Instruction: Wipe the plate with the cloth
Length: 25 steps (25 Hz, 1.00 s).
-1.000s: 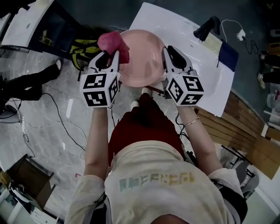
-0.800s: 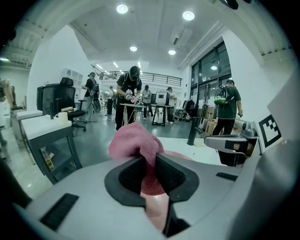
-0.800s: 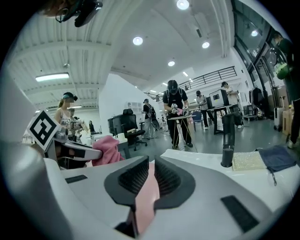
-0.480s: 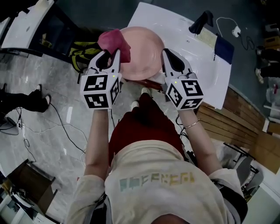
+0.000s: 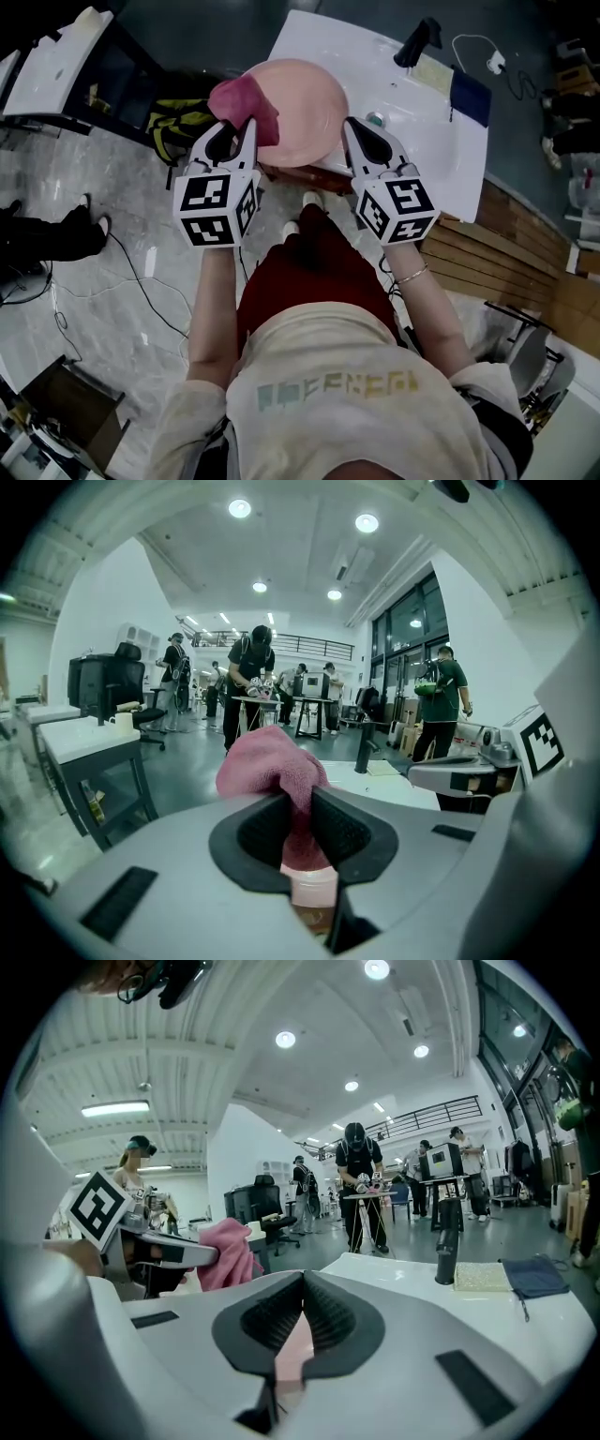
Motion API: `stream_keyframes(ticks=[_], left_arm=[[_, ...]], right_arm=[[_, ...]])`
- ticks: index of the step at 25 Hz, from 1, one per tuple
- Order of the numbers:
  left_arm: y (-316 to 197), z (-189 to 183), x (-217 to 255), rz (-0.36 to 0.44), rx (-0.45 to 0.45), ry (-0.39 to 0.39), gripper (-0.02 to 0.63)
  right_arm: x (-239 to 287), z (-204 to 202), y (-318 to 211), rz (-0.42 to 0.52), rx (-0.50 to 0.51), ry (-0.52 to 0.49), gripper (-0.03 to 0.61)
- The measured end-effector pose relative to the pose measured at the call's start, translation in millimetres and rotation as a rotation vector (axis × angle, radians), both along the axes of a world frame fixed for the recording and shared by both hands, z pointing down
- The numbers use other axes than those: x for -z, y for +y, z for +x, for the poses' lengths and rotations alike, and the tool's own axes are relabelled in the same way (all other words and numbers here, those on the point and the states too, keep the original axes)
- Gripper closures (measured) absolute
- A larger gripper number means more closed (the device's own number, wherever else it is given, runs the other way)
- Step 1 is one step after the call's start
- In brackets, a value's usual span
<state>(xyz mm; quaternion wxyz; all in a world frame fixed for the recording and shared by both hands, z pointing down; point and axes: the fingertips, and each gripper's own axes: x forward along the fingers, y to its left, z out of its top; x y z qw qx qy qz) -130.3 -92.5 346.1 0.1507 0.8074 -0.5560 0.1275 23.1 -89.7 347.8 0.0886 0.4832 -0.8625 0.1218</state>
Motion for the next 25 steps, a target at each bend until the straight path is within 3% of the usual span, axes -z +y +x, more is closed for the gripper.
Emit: stream_keyframes(ticks=[25], left_arm=[[49.4, 2.4, 10.6, 0.030, 0.029, -0.011, 0.546]], right_arm=[[9.4, 15.4, 43.8, -0.007, -0.010, -0.008, 0.541]])
